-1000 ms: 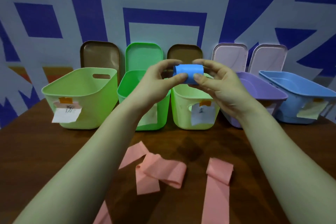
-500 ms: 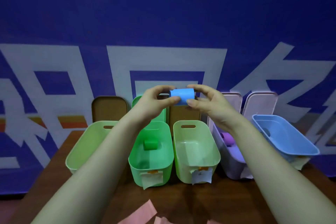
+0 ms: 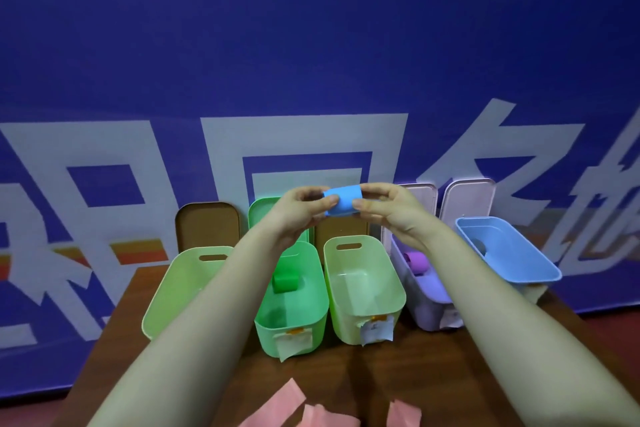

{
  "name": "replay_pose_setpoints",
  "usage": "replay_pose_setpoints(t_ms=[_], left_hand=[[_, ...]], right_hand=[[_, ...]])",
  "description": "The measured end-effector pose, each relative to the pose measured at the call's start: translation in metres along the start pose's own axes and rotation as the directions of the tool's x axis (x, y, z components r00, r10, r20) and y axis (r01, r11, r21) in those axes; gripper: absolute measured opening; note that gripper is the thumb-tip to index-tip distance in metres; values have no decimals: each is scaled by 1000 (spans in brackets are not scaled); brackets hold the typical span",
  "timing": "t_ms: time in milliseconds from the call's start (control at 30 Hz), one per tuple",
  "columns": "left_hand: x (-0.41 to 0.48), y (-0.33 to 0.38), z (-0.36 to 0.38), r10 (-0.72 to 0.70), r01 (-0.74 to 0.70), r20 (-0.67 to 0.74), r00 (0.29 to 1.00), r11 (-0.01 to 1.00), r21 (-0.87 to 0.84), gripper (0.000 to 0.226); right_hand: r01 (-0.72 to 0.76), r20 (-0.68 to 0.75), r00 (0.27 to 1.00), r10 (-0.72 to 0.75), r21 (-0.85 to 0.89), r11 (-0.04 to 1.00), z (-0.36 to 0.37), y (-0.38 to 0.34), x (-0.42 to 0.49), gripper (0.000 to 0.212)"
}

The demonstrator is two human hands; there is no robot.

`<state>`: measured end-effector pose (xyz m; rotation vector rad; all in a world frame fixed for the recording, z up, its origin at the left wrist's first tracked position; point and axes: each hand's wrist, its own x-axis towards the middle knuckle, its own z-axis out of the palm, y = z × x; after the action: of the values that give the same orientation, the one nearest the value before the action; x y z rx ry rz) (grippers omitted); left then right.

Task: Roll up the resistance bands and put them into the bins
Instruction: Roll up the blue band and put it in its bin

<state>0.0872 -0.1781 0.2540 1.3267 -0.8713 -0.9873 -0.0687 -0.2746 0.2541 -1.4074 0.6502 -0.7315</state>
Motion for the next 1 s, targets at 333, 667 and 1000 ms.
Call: replay_pose_setpoints(t_ms=[333, 667, 1000], left_hand=[[69, -84, 22, -220, 219, -26, 975, 975, -36, 27], [148, -188, 54, -478, 463, -100, 873, 876, -136, 36], [197, -260, 59, -547, 612, -326, 771, 778, 144, 34]], right_hand=[[-295, 96, 953, 288, 69, 953, -52, 75, 48, 41], [-516, 17, 856, 517, -15, 856, -92, 166, 108, 33], [-660, -81, 752, 655, -88, 746, -72, 248, 157, 23]])
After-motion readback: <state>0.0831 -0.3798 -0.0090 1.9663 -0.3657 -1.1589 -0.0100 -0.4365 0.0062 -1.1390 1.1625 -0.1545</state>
